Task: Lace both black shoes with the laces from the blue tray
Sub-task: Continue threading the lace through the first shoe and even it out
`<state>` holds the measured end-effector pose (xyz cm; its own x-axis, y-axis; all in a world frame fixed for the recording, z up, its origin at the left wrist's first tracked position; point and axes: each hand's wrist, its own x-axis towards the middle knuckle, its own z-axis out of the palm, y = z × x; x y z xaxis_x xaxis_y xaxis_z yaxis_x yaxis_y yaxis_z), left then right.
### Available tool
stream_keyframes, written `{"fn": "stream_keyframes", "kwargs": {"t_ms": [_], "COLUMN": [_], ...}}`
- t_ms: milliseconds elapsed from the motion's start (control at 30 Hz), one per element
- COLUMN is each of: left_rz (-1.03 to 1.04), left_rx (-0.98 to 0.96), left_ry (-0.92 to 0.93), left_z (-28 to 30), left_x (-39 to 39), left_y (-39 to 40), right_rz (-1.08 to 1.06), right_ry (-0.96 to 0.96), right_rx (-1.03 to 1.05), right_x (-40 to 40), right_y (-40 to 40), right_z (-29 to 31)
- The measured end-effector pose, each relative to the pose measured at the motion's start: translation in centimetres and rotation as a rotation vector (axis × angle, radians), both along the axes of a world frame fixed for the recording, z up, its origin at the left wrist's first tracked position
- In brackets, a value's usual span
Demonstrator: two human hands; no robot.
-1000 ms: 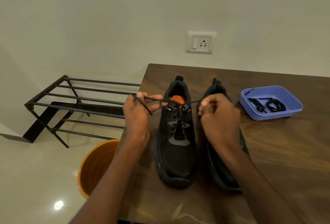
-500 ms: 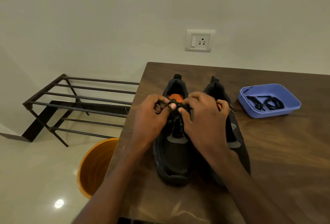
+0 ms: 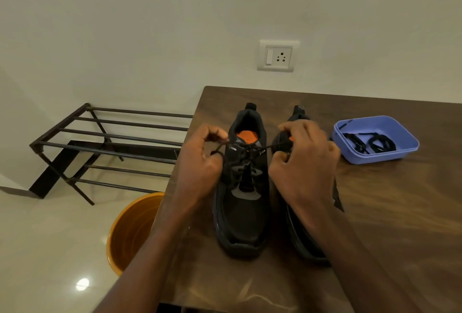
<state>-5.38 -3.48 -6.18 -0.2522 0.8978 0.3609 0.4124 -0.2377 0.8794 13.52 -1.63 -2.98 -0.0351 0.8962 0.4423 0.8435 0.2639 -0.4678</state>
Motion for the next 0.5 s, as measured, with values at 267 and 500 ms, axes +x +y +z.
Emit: {"fn": "stream_keyframes", "kwargs": {"t_ms": [267,500], "left_rz": [0.16,0.081], "left_rx": [0.287,0.13], "left_ry": [0.105,0.532], "left_z": [0.4,-1.1], "left_x": [0.6,1.3], "left_y": [-0.2,0.9], "right_rz": [0.221,0.157], "right_ry": [0.026,-0.051], "right_rx": [-0.11,-0.191], "right_x": [-0.8,-0.5], "right_y": [-0.2,0.2], "right_z": [-0.1,0.2]}}
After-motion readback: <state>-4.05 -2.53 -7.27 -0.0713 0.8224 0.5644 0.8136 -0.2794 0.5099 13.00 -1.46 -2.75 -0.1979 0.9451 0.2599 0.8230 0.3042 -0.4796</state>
